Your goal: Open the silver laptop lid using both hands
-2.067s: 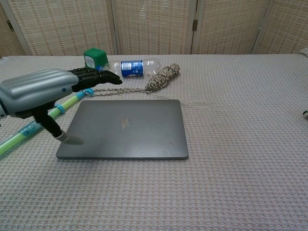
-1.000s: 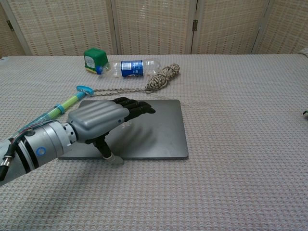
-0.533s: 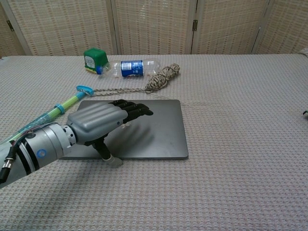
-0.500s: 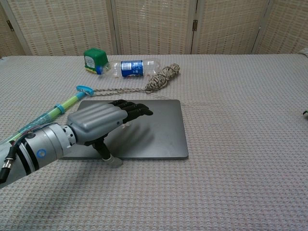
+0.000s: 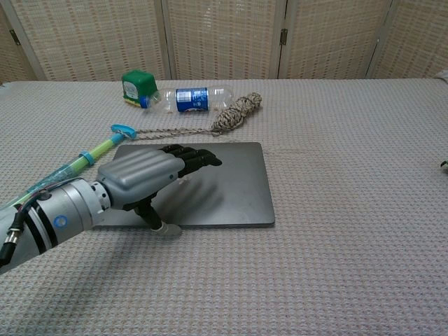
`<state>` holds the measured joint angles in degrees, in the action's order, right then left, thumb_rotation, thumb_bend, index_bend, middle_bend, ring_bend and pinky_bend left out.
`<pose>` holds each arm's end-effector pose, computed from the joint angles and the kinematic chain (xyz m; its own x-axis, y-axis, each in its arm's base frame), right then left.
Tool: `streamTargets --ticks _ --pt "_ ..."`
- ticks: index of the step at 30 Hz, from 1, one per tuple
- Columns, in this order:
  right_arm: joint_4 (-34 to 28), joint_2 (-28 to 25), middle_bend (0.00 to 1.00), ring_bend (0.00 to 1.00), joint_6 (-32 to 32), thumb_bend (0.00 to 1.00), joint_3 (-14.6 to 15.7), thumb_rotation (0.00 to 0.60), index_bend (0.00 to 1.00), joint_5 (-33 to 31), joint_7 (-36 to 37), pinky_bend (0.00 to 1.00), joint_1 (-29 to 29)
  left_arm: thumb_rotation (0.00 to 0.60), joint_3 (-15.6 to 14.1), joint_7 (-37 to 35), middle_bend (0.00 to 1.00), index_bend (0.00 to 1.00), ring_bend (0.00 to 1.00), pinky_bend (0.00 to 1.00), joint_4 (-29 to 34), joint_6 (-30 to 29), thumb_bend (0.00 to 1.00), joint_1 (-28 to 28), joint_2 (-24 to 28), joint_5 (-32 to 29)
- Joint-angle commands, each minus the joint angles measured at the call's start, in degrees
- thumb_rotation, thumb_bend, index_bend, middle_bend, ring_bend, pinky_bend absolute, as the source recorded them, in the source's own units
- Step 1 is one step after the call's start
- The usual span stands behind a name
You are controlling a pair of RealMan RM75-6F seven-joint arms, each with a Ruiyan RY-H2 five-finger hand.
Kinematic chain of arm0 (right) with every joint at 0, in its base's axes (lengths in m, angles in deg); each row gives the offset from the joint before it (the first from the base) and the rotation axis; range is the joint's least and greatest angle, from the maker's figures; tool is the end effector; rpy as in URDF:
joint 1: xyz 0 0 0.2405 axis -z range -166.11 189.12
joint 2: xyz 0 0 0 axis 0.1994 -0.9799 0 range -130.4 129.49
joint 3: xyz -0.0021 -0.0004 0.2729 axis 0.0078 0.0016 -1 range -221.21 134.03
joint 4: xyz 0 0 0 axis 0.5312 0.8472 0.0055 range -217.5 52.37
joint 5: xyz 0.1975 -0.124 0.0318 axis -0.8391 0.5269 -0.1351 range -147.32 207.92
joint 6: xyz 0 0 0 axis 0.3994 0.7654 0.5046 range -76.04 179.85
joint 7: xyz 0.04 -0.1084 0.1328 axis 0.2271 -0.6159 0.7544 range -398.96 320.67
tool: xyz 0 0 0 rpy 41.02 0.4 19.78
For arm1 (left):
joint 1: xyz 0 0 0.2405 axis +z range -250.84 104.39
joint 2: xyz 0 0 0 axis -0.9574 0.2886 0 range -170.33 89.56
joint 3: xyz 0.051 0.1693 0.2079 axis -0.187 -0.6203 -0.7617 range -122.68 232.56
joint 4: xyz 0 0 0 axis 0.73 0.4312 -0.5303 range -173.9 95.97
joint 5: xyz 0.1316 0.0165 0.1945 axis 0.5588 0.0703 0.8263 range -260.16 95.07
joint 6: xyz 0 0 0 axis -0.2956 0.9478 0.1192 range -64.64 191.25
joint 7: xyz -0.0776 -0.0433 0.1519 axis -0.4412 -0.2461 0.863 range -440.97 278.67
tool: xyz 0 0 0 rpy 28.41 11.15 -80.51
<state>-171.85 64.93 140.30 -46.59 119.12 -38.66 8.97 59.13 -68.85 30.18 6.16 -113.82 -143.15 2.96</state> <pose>-0.3415 -0.2035 0.1472 0.4180 0.0430 0.9075 -0.9078 -0.0191 0.4190 -0.1379 0.3411 -0.1346 0.5300 0.1938 0.8256 0.7197 -0.6177 -0.3170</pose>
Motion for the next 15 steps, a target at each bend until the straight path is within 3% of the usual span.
streamTargets --ticks 1,10,15 --pt "0.02 0.05 0.02 0.08 -0.03 0.52 0.03 0.6 0.0 0.07 0.04 0.0 -0.02 0.6 -0.25 -0.34 0.06 0.02 0.03 0.0 -0.37 -0.2 0.35 0.09 -0.21 0.04" --pt "-0.3 0.36 0.02 0.09 -0.65 0.52 0.87 0.6 0.0 1.9 -0.54 0.0 -0.56 0.6 -0.98 -0.19 0.07 0.02 0.04 0.0 -2.72 -1.92 0.46 0.36 -1.29 1.1" --pt "-0.96 0.61 0.02 0.09 -3.61 0.52 3.27 0.6 0.0 5.85 -0.24 0.0 -2.29 0.6 -1.3 -0.69 0.07 0.0 0.04 0.0 -8.44 -7.65 0.59 1.0 -4.07 4.35"
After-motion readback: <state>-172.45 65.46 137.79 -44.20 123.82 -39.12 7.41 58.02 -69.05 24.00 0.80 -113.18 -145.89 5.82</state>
